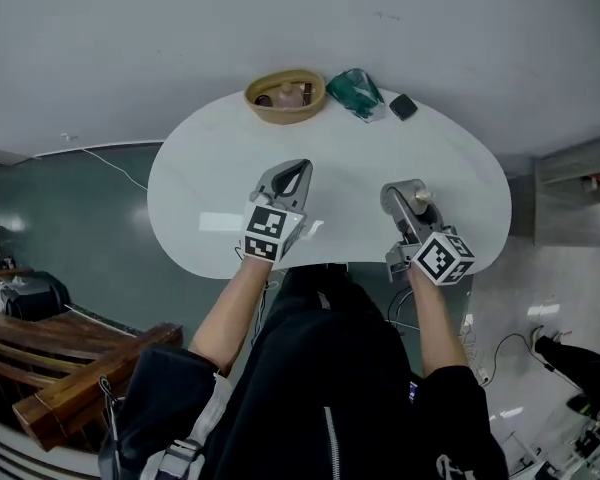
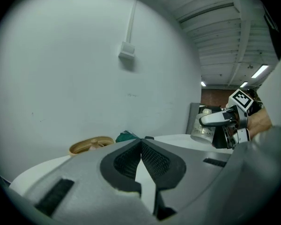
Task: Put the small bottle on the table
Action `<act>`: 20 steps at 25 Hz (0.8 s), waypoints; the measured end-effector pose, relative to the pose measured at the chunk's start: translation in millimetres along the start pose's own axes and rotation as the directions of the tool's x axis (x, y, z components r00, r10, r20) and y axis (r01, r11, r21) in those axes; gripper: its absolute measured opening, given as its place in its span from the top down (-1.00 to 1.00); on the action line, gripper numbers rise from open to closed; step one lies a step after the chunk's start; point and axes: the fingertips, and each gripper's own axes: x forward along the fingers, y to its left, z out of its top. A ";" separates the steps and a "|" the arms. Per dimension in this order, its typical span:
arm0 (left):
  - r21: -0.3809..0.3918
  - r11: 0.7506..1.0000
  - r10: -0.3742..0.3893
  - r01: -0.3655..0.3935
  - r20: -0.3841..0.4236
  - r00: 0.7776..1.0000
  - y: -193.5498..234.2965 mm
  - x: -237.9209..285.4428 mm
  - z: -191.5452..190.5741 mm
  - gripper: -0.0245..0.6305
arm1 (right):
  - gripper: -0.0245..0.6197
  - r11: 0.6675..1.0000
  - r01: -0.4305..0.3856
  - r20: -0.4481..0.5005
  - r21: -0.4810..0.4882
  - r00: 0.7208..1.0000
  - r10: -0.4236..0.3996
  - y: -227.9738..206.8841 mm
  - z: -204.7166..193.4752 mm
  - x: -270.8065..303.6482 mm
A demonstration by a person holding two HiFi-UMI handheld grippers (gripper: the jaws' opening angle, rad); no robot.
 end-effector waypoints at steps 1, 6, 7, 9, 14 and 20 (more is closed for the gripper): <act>-0.007 1.000 -0.013 0.013 -0.012 1.000 -3.0 4.1 -6.5 0.93 | -0.11 1.000 0.021 -0.006 -0.004 1.000 -0.021 -6.3 -5.1 -3.6; -0.031 0.997 -0.079 0.078 -0.058 0.995 -22.7 20.1 -32.9 0.93 | -0.11 0.990 0.139 -0.035 -0.027 0.990 -0.140 -41.7 -33.2 -25.2; -0.034 0.995 -0.091 0.089 -0.063 0.994 -27.0 22.2 -36.5 0.93 | -0.11 0.986 0.164 -0.036 -0.027 0.986 -0.164 -49.1 -38.1 -29.9; -0.039 0.993 -0.113 0.110 -0.075 0.991 -34.9 26.3 -43.6 0.93 | -0.11 0.977 0.214 -0.031 -0.021 0.976 -0.215 -63.8 -45.4 -38.3; -0.042 0.989 -0.148 0.144 -0.097 0.984 -44.6 35.0 -53.5 0.93 | -0.11 0.952 0.303 -0.015 -0.050 0.952 -0.305 -94.8 -49.0 -43.3; -0.055 0.988 -0.151 0.145 -0.121 0.981 -41.0 41.6 -61.2 0.93 | -0.11 0.928 0.353 -0.026 -0.116 0.933 -0.359 -128.1 -42.4 -23.1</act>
